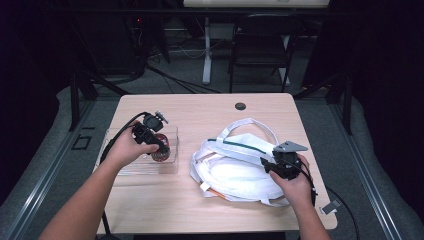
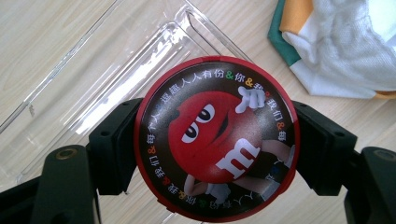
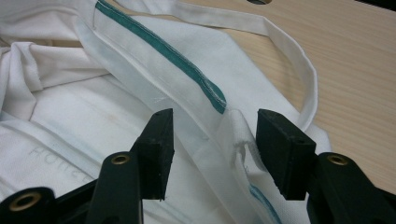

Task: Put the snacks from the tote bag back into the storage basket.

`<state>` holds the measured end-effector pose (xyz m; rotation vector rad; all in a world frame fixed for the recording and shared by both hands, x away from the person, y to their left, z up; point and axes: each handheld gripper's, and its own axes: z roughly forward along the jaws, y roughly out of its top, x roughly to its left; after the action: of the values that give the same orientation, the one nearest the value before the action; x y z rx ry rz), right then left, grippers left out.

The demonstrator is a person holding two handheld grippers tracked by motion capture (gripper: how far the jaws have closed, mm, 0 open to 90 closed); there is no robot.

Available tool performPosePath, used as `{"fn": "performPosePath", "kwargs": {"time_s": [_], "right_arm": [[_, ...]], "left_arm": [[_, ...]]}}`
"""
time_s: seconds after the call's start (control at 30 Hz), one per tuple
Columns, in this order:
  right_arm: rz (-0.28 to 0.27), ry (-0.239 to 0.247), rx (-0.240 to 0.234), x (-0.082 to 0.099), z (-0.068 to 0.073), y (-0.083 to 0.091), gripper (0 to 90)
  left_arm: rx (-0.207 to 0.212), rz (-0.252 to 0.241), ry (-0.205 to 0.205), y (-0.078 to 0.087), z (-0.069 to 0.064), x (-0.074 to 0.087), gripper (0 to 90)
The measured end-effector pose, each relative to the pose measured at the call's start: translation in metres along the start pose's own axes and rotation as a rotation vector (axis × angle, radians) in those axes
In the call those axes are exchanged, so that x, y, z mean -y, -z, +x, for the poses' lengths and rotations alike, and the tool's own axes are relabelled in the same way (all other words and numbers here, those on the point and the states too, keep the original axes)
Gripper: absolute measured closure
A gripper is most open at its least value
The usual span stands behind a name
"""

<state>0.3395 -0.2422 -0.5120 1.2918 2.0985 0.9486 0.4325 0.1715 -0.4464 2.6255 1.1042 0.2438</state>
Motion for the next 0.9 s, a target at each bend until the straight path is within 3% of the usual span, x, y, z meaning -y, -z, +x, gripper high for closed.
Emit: {"fn": "performPosePath", "kwargs": {"time_s": [0.63, 0.9], "right_arm": [[0.003, 0.004, -0.003, 0.0, 0.0, -0.001, 47.2], [0.002, 0.003, 0.001, 0.0, 0.001, -0.001, 47.2]], "left_arm": [[0.014, -0.009, 0.005, -0.018, 0.003, 0.008, 25.5], [0.018, -0.003, -0.011, -0.025, 0.002, 0.01, 25.5]]}}
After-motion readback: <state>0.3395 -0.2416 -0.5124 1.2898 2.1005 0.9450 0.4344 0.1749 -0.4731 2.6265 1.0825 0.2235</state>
